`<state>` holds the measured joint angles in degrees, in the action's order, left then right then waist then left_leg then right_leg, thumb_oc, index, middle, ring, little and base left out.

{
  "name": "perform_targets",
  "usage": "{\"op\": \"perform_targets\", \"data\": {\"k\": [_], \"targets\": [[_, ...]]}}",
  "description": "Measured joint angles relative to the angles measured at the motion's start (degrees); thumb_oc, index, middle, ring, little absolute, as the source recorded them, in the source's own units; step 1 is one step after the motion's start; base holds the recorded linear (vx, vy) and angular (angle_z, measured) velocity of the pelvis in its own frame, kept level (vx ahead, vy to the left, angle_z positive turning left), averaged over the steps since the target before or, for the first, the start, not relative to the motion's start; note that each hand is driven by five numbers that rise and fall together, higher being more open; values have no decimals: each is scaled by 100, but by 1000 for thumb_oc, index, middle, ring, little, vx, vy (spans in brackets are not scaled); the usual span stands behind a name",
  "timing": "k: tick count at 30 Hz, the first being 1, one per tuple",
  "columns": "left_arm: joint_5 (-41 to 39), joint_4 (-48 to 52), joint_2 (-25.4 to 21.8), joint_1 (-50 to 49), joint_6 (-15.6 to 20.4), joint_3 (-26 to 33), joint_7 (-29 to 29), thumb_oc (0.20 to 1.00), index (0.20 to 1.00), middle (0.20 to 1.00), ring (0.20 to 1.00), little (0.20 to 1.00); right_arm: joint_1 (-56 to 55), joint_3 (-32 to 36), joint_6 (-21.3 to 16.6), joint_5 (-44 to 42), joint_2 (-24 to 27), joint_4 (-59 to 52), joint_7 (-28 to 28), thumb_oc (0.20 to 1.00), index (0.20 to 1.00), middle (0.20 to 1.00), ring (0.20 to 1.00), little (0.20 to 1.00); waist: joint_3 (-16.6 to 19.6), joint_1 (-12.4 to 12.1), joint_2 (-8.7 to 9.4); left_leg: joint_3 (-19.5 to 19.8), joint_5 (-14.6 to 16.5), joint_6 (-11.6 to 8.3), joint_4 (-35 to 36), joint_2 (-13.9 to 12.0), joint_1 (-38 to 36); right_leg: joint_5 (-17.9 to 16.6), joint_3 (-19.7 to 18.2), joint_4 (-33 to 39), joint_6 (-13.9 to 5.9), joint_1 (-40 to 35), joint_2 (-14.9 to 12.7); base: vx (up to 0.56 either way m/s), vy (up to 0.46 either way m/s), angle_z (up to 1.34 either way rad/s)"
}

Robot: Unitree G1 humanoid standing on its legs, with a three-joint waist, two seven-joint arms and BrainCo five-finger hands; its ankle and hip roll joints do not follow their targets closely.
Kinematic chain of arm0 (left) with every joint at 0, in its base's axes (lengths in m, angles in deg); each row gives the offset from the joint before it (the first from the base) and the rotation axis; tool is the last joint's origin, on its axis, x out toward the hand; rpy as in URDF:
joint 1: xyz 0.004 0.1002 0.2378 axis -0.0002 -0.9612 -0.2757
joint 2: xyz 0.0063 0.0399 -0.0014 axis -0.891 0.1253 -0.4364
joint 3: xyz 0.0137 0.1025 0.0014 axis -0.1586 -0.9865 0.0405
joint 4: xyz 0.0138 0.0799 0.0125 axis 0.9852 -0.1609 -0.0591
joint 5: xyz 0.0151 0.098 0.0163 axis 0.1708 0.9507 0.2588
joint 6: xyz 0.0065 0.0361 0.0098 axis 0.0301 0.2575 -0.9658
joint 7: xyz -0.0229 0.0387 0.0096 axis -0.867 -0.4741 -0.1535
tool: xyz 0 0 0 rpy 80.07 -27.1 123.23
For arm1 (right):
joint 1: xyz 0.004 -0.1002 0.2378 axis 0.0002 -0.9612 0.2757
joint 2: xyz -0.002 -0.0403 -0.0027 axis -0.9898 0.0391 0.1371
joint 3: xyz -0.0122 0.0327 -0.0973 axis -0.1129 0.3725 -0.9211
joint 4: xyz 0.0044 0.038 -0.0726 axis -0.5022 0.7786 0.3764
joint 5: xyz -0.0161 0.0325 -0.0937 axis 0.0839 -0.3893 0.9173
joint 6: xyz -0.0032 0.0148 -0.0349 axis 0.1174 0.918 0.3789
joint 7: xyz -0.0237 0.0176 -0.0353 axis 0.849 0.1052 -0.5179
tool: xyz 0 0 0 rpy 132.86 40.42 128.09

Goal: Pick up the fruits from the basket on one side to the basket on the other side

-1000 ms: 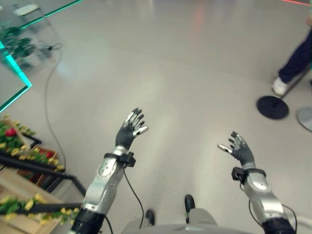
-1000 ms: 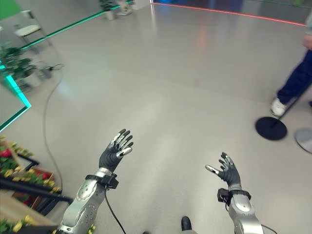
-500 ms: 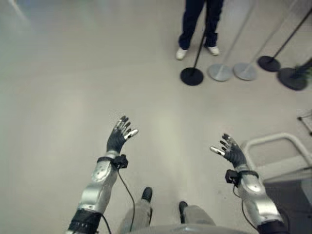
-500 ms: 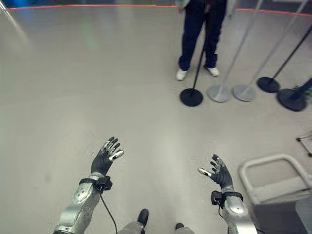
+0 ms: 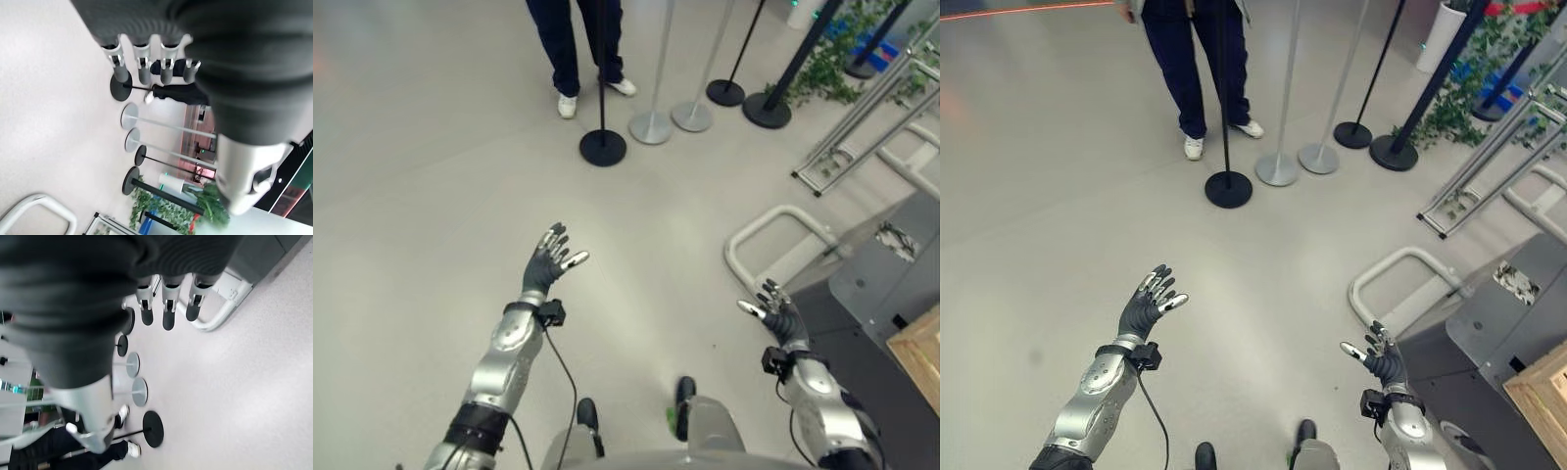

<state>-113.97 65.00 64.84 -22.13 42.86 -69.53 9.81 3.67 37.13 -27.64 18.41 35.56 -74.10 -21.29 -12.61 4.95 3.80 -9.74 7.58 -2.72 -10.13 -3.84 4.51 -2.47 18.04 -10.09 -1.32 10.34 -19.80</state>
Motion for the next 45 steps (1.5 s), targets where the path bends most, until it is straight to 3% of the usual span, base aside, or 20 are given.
{"op": "perform_targets", "data": {"k": [2,3,4,5,6,10,14,18,20,22,24,27,30,33,35,36,37,39,43,45], "targets": [[-1,-81,-45,-3,4,64,-69,1000,1000,1000,1000,1000,236,-5,1,3,-11,87,-26,1000,1000,1000,1000,1000,9,-9,-46,13,143,-206,-305,-179,19,-122,224,10,-500,46,47,-2,-158,-107],[0,-108,-14,-18,1,100,-85,1000,1000,1000,1000,1000,480,-10,-10,10,40,114,-70,1000,1000,1000,1000,1000,38,-66,-224,158,251,-330,-605,-421,192,-172,304,97,-545,155,308,-20,-230,-124],[0,-108,42,6,1,105,-84,1000,1000,1000,1000,1000,532,1,-11,15,98,105,-93,1000,1000,1000,1000,1000,56,-36,-317,197,318,-338,-582,-525,229,-170,313,114,-497,210,399,-31,-264,-142],[0,-96,180,14,6,115,-81,1000,1000,1000,1000,1000,565,-1,-5,54,308,112,-112,1000,1000,1000,1000,1000,109,22,-521,27,277,-585,-148,-770,-85,23,513,-168,-358,398,553,-28,-147,-83],[0,-110,204,33,3,121,-82,1000,1000,1000,1000,1000,552,25,-6,71,349,109,-115,1000,1000,1000,1000,1000,96,29,-520,-44,253,-667,-170,-801,-169,112,514,-316,-298,451,528,-54,-204,-84],[-16,-102,507,-15,22,145,-76,1000,1000,1000,1000,1000,138,168,11,128,627,102,-106,1000,1000,1000,1000,1000,148,56,-711,-277,160,-604,-175,-988,-392,280,745,-527,-235,562,522,26,-337,-58],[-169,-168,691,-244,16,324,-76,1000,1000,1000,1000,1000,0,159,41,172,763,26,1,1000,1000,1000,1000,1000,81,98,-886,-163,-388,-811,-1133,-1051,-324,230,488,-239,-90,245,769,47,-261,-56],[-176,-206,742,-455,36,595,-71,1000,1000,1000,1000,1000,-37,119,36,172,830,-40,81,1000,1000,1000,1000,1000,79,56,-872,1022,-1413,-1200,-1953,-1017,-206,316,-15,208,179,-165,1304,124,-302,-70],[-177,-209,730,-513,40,606,-62,1000,1000,1000,1000,1000,-46,130,34,172,831,-84,104,1000,1000,1000,1000,1000,65,71,-723,1422,-1409,-1208,-2195,-863,-100,295,-237,390,315,-262,1398,105,-74,-75],[-181,-280,725,-577,45,528,-9,1000,1000,1000,1000,1000,130,135,23,173,885,-165,138,1000,1000,1000,1000,1000,-8,-177,-490,2326,-413,-987,-1838,196,-68,130,-1065,711,400,-362,1499,136,-183,-140],[-263,-489,836,-563,43,493,43,1000,1000,1000,1000,1000,146,132,29,172,911,-130,153,1000,1000,1000,1000,1000,-83,-139,-381,2568,-166,-704,-1438,688,152,9,-1286,1009,340,-641,1544,106,-95,-85],[-353,-699,817,-502,43,336,45,1000,1000,1000,1000,1000,6,36,27,167,882,-43,147,1000,1000,1000,1000,1000,-91,-112,-408,2378,-238,-648,-995,561,981,102,-1223,1205,403,-789,1696,171,-62,-52],[-351,-1160,861,-329,33,239,36,1000,1000,1000,1000,1000,90,-61,39,149,830,497,98,1000,1000,1000,1000,1000,-212,-106,-498,2334,-508,-429,42,501,1346,30,-1115,1530,193,-1008,1628,232,15,-42],[-340,-1930,988,-153,-12,96,18,1000,1000,1000,1000,1000,116,-251,54,109,812,1052,-3,1000,1000,1000,1000,1000,-410,-91,-878,1346,-978,-399,440,267,1368,321,-779,1536,-247,-1530,1603,227,26,-6],[-336,-2162,920,-143,-6,107,-3,1000,1000,1000,1000,1000,183,-506,72,109,709,1366,0,1000,1000,1000,1000,1000,-451,-143,-689,1101,-1437,-185,324,434,1250,553,-953,1526,-456,-1691,1389,295,113,-6],[-334,-2370,922,-109,13,87,-15,1000,1000,1000,1000,1000,277,-560,68,110,632,1583,9,1000,1000,1000,1000,1000,-495,-181,-564,1027,-1331,-53,285,540,1193,657,-1046,1493,-390,-1737,1271,358,163,-3],[-340,-3040,827,123,-45,135,-79,1000,1000,1000,1000,1000,604,-676,135,108,500,2212,-2,1000,1000,1000,1000,1000,-487,-207,-491,942,-1344,391,243,637,1129,778,-1073,1246,-424,-1708,1191,149,71,-1],[-105,-3967,776,484,-103,36,-129,1000,1000,1000,1000,1000,1087,-774,146,114,326,3093,4,1000,1000,1000,1000,1000,-506,-271,-419,843,-1249,574,227,690,967,964,-967,473,-639,-1540,1077,221,115,-9],[383,-5268,731,955,-167,-338,-161,1000,1000,1000,1000,1000,1548,-933,216,235,159,4689,60,1000,1000,1000,1000,1000,-553,-214,-297,1019,-982,721,498,716,308,1111,-1033,-2554,-1181,-385,975,182,99,20],[870,-6055,702,1215,-263,-540,-123,1000,1000,1000,1000,1000,1960,-917,279,283,-4,5625,107,1000,1000,1000,1000,1000,-657,-89,-267,1222,-930,716,441,637,156,681,-1403,-3748,-1221,214,1261,301,-24,50]]}}
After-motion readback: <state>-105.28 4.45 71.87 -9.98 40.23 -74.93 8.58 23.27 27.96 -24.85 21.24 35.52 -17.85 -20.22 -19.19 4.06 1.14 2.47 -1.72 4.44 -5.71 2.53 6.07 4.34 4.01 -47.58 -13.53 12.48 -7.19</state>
